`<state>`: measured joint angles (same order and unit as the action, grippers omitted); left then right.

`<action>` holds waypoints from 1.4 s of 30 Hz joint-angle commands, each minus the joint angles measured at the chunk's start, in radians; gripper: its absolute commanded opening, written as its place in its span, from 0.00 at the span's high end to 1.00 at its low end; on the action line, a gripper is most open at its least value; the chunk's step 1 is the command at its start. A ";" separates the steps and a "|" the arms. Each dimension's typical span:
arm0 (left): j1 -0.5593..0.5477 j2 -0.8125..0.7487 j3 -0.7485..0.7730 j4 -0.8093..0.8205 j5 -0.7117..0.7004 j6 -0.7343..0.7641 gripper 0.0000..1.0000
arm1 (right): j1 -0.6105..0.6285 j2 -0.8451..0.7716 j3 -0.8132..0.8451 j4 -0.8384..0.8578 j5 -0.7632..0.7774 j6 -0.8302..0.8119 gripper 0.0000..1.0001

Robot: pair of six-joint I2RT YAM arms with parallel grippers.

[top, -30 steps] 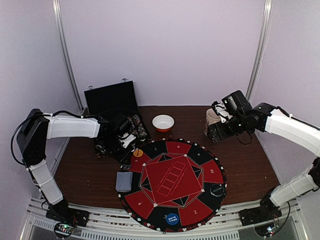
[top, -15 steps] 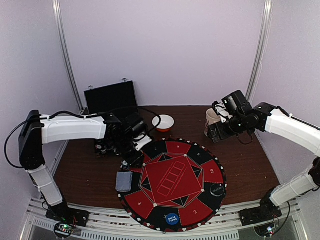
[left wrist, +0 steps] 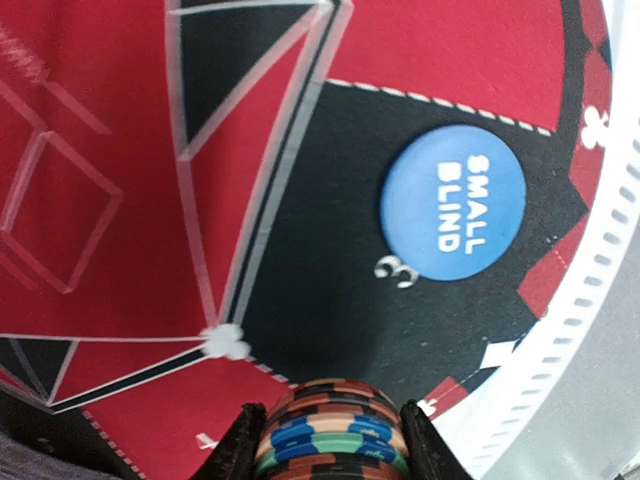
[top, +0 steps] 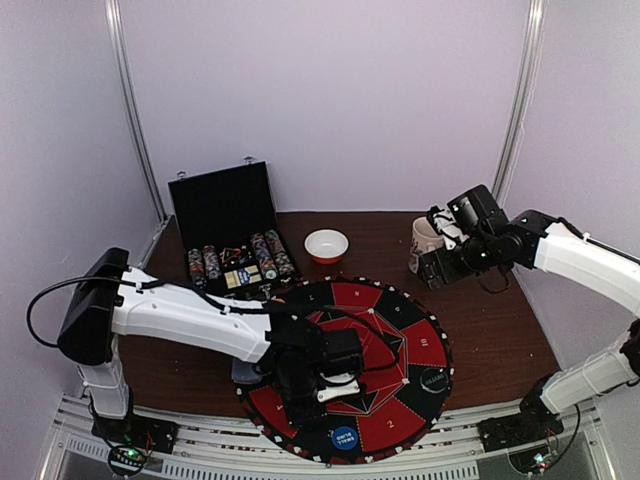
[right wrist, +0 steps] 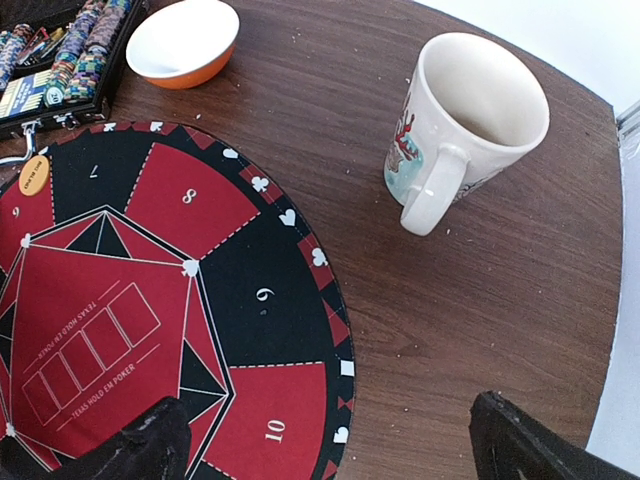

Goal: Distribute texas hold em gaming equipment
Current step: Place the poker chips pile at the small blind area.

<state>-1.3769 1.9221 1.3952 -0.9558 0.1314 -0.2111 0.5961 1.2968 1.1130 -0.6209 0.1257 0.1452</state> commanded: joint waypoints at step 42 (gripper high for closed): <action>-0.076 -0.060 -0.206 0.390 -0.130 0.113 1.00 | 0.007 -0.024 -0.002 -0.029 -0.014 0.005 0.00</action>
<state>-1.4559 1.8862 1.2076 -0.6903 0.0727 -0.0990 0.5961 1.2644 1.0927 -0.6228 0.1181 0.1452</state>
